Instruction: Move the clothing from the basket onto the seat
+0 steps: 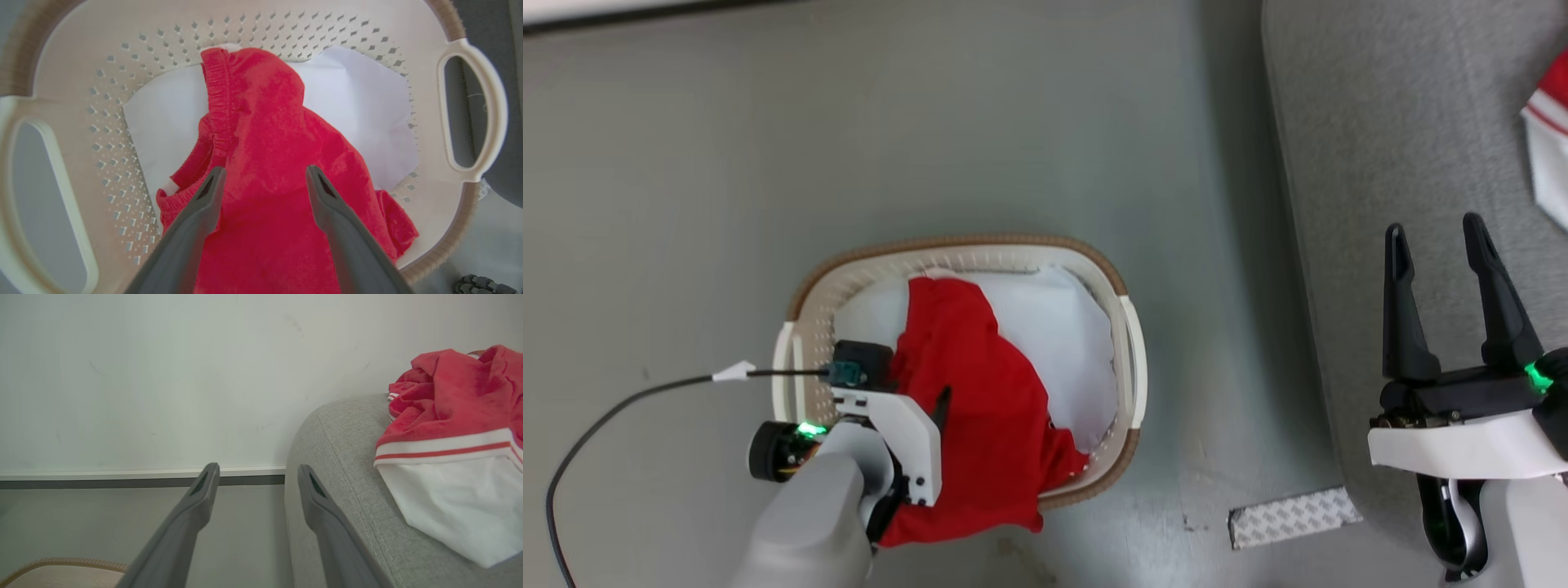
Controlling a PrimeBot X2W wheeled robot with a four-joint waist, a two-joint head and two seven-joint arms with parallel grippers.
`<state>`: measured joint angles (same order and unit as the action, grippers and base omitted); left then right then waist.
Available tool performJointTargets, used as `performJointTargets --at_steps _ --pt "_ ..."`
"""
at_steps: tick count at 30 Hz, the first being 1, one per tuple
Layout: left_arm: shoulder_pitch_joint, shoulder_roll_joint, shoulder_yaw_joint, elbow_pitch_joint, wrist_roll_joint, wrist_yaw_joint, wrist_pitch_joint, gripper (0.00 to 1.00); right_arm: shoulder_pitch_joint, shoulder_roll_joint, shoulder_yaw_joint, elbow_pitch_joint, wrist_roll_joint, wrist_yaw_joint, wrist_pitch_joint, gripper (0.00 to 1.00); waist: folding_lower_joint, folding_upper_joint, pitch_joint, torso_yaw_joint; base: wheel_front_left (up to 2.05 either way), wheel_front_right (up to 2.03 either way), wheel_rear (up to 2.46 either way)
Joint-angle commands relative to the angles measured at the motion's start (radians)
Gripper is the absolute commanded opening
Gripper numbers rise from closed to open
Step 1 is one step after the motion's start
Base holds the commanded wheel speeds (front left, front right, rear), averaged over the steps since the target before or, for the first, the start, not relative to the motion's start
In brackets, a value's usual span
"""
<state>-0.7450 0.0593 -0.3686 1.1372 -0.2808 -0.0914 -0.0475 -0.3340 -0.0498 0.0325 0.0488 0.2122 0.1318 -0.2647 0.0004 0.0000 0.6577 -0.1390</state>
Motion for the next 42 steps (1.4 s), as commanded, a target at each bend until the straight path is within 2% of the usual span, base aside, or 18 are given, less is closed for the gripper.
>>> performJointTargets --at_steps 1,14,19,25,26,28,32,42 --pt "-0.020 0.002 0.000 0.012 -0.008 0.007 0.000 1.00 -0.020 -0.002 0.001 -0.009 0.003 -0.002 0.001 1.00 -0.0004 0.0000 0.043 -0.006 0.00 0.00 0.00" --pt "-0.122 0.021 0.005 0.127 -0.028 0.052 0.004 1.00 -0.028 -0.002 0.017 -0.060 0.001 -0.002 0.001 1.00 -0.0004 0.0000 0.138 -0.027 0.00 0.00 0.00" --pt "-0.150 0.020 -0.001 0.136 -0.034 0.037 0.003 1.00 -0.026 -0.002 0.011 -0.072 -0.003 -0.002 0.001 1.00 -0.0004 0.0000 0.172 -0.028 0.00 0.00 0.00" --pt "-0.185 -0.009 -0.017 0.134 -0.045 0.010 -0.020 1.00 -0.024 -0.002 0.008 -0.074 -0.010 -0.002 0.001 1.00 -0.0004 0.0000 0.200 -0.019 0.00 0.00 0.00" --pt "-0.186 -0.006 -0.014 0.136 -0.050 0.020 -0.026 1.00 -0.026 -0.002 0.006 -0.073 -0.010 -0.002 0.001 1.00 -0.0004 0.0000 0.202 -0.018 0.00 0.00 0.00" --pt "-0.187 0.012 -0.017 0.141 -0.054 0.009 -0.034 1.00 -0.028 -0.002 0.005 -0.068 -0.009 -0.002 0.001 1.00 -0.0004 0.0000 0.203 -0.015 0.00 0.00 0.00" --pt "-0.191 -0.003 -0.030 0.142 -0.063 -0.001 -0.046 1.00 -0.035 -0.002 0.010 -0.057 0.000 -0.002 0.001 1.00 -0.0004 0.0000 0.201 -0.016 0.00 0.00 0.00" --pt "-0.207 -0.006 -0.058 0.148 -0.081 0.007 -0.051 1.00 -0.038 -0.001 0.004 -0.071 0.005 -0.002 0.001 1.00 -0.0004 0.0000 0.236 -0.022 0.00 0.00 0.00"
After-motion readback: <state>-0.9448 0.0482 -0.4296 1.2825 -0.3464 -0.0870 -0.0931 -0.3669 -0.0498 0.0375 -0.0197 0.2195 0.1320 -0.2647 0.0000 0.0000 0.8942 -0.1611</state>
